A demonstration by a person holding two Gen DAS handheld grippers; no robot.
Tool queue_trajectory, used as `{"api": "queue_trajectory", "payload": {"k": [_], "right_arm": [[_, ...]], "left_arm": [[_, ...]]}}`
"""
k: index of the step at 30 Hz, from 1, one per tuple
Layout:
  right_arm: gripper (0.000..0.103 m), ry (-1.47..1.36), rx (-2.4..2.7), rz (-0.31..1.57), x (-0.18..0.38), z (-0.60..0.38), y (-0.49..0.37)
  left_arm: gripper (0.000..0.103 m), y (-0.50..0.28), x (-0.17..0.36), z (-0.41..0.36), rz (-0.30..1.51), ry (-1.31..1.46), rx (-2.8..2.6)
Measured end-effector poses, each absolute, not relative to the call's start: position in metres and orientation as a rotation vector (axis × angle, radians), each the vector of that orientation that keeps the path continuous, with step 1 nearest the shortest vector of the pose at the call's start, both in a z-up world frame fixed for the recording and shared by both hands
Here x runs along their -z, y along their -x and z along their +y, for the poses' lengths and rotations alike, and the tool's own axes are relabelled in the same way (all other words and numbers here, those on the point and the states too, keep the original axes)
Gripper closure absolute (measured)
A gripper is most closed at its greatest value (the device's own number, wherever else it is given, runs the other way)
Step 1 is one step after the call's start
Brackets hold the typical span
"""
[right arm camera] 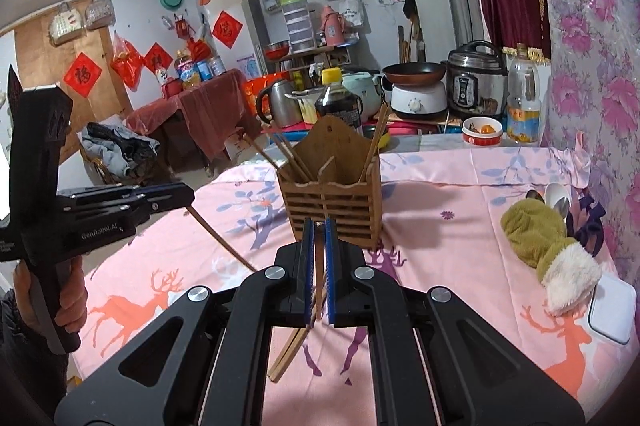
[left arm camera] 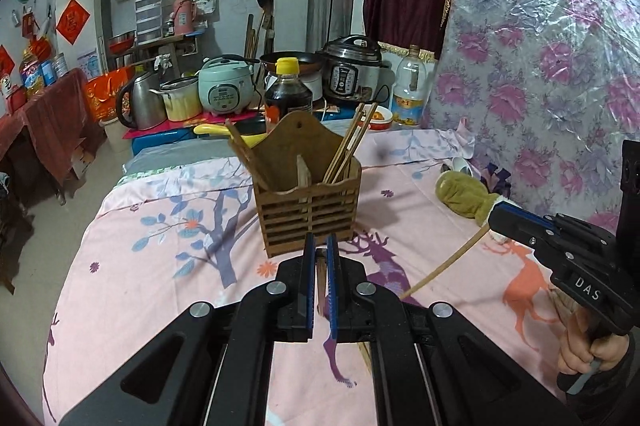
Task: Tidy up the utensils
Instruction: 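Lift both held chopsticks up above the wooden holder, then lower the chopsticks into the wooden holder and open both tools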
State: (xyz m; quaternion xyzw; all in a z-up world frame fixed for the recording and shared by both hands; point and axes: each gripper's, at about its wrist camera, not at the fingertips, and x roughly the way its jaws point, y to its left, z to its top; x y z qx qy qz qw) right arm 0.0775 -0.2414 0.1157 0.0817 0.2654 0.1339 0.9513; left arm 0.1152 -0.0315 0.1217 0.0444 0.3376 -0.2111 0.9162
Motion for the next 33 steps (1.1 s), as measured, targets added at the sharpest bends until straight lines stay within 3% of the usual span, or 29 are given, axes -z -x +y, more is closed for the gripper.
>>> {"api": "queue_trajectory", "payload": {"k": [15,27,33], "right_arm": [[0.097,-0.149,-0.264,0.584,-0.113,-0.242,-0.108],[0.097,-0.165,-0.224,0.442,-0.190,-0.242,-0.171],[0.097,-0.202,-0.178,0.364,-0.202,-0.241,-0.209]], "left_arm": [[0.097,-0.158,-0.129,-0.041,0.726,-0.103,0.447],[0.097,-0.219,-0.226,-0.050,0.589,-0.056,0.417],[0.097,-0.251,-0.234,-0.053,0.537,-0.048,0.369]]}}
